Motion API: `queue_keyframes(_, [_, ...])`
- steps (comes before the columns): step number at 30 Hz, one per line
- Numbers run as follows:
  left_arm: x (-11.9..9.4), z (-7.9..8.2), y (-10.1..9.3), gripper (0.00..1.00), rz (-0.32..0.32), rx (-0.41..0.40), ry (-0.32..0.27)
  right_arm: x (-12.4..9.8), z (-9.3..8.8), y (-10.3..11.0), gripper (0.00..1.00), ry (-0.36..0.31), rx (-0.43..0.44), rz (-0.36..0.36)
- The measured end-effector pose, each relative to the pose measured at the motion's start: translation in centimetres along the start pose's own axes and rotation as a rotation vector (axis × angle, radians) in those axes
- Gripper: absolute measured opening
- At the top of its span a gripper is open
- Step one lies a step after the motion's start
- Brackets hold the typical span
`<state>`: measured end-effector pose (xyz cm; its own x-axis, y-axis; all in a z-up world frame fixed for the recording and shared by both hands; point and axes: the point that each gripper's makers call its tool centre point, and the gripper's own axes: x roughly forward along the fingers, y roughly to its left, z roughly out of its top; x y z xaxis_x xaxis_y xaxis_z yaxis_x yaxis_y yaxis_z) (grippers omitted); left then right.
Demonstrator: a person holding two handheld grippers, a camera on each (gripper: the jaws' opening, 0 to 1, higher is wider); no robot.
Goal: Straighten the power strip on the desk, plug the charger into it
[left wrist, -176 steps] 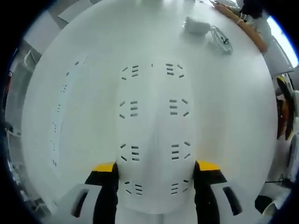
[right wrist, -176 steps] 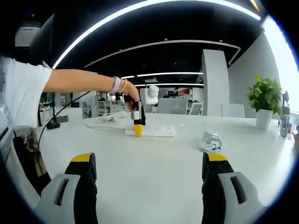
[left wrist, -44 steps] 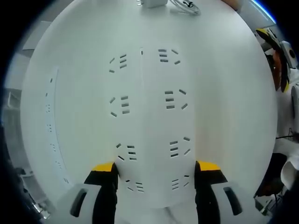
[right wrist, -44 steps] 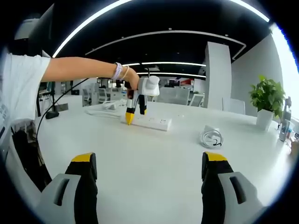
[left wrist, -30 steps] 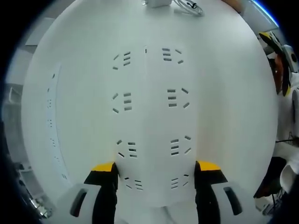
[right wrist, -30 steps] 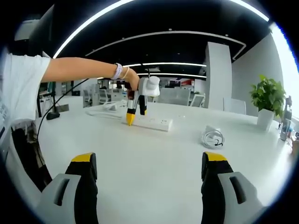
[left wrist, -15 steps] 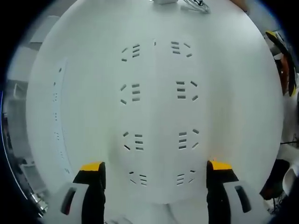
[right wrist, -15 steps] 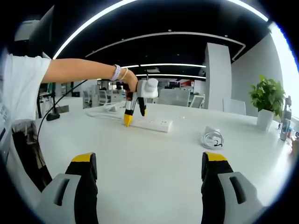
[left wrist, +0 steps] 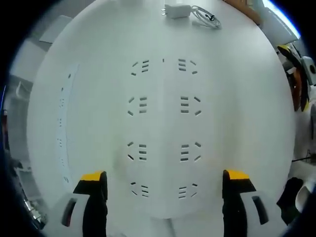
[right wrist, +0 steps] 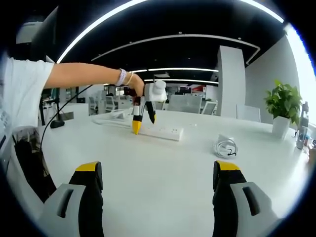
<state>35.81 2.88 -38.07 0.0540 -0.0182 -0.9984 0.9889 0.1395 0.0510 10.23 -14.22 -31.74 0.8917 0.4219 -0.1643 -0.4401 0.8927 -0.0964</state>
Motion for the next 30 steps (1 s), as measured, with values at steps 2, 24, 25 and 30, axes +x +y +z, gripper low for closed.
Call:
queue_keyframes(2, [0.0,0.0,0.1,0.99,0.003,-0.006,-0.006,0.0,0.0,0.1,0.92,-0.001,0.001,0.001])
queue_keyframes(24, [-1.5,0.5,1.9,0.99,0.114,-0.162,-0.219,0.4,-0.7,0.3,0.92,0.008,0.021,0.022])
queue_keyframes(25, [-1.6,0.6,1.9,0.99,0.120,-0.164,-0.229,0.4,-0.7,0.3,0.92,0.008,0.022,0.023])
queue_keyframes(30, [-2.5,1.7,1.2,0.99,0.177,-0.202,-0.360,0.4,-0.6,0.4,0.92,0.003,0.023,0.028])
